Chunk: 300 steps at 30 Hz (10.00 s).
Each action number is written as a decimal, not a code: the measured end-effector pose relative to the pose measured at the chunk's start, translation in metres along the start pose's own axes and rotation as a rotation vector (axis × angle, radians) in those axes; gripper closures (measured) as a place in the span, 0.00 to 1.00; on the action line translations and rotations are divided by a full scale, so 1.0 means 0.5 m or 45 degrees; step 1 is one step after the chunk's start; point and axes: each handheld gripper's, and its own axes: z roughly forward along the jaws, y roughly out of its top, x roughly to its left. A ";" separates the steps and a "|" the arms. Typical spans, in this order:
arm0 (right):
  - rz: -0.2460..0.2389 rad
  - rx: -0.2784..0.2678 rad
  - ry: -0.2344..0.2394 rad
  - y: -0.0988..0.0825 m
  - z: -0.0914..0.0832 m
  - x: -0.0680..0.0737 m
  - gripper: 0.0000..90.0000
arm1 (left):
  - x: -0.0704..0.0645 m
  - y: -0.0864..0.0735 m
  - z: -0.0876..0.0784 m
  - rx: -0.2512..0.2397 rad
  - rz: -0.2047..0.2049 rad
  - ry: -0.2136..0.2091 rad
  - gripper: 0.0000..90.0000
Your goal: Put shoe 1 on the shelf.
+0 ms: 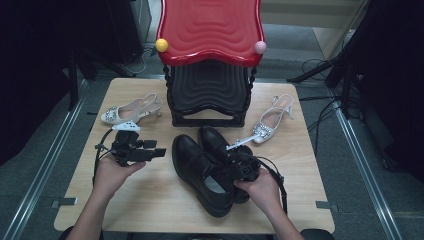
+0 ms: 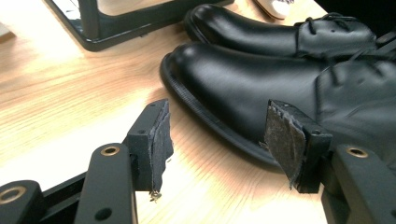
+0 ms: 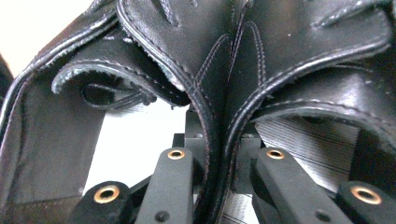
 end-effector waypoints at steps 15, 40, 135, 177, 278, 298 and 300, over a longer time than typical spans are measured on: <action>0.069 -0.197 0.222 0.024 -0.110 -0.010 0.91 | 0.023 -0.015 -0.024 -0.014 -0.024 0.040 0.46; 0.271 -0.589 -0.069 0.236 -0.163 -0.068 0.91 | -0.003 -0.012 0.019 0.065 0.037 -0.012 0.46; -0.003 -0.689 0.034 0.204 -0.113 -0.023 0.57 | -0.065 0.125 0.012 0.034 0.139 -0.107 0.56; -0.057 -0.533 0.174 0.171 -0.072 -0.060 1.00 | -0.159 0.583 -0.020 -0.078 0.404 -0.093 1.00; 0.009 -0.671 -0.039 0.176 -0.061 -0.099 1.00 | -0.129 0.646 0.089 -0.021 0.344 -0.085 1.00; -0.091 -0.559 0.089 0.210 0.032 0.012 1.00 | -0.127 0.648 0.090 -0.016 0.332 -0.094 1.00; -0.101 -0.555 0.081 0.218 0.040 0.017 1.00 | -0.127 0.647 0.090 -0.018 0.329 -0.093 1.00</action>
